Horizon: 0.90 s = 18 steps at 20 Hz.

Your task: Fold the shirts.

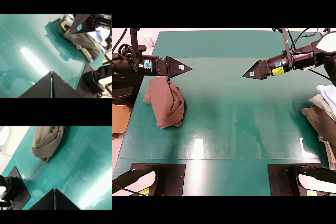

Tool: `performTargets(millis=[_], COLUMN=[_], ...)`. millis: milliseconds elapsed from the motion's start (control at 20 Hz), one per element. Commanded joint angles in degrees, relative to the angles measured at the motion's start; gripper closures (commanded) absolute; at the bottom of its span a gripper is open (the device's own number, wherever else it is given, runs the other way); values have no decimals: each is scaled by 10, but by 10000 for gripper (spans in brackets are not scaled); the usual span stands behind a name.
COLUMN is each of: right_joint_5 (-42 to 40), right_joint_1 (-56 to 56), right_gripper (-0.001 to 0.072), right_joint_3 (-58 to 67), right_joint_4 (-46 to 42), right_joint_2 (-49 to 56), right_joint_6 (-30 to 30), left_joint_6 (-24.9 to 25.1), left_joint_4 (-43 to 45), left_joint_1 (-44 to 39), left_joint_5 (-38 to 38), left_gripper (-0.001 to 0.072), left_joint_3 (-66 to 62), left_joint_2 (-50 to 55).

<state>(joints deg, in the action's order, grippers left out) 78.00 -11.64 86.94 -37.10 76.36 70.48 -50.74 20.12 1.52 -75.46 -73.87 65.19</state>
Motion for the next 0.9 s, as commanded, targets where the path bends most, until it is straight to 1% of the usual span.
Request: performTargets(millis=[0,550,600,750,800,850], right_joint_5=[0,0,-2,-18,-22,-25], right_joint_1=[0,0,0,0,-1,-1], right_gripper=[690,689,690,690,690,690], right_joint_3=[0,0,0,0,0,0], right_joint_4=[0,0,1,1,2,1], right_joint_2=[0,0,0,0,0,0], right_joint_6=[0,0,0,0,0,0], left_joint_6=[0,0,0,-4,-6,-20], left_joint_4=[0,0,-3,-58,-72,-91], left_joint_1=[0,0,0,0,0,0], left_joint_5=[0,1,24,101,117,119], left_gripper=[686,686,686,686,686,686], left_joint_3=[-1,0,-1,0,0,0], left_joint_2=[0,0,0,0,0,0])
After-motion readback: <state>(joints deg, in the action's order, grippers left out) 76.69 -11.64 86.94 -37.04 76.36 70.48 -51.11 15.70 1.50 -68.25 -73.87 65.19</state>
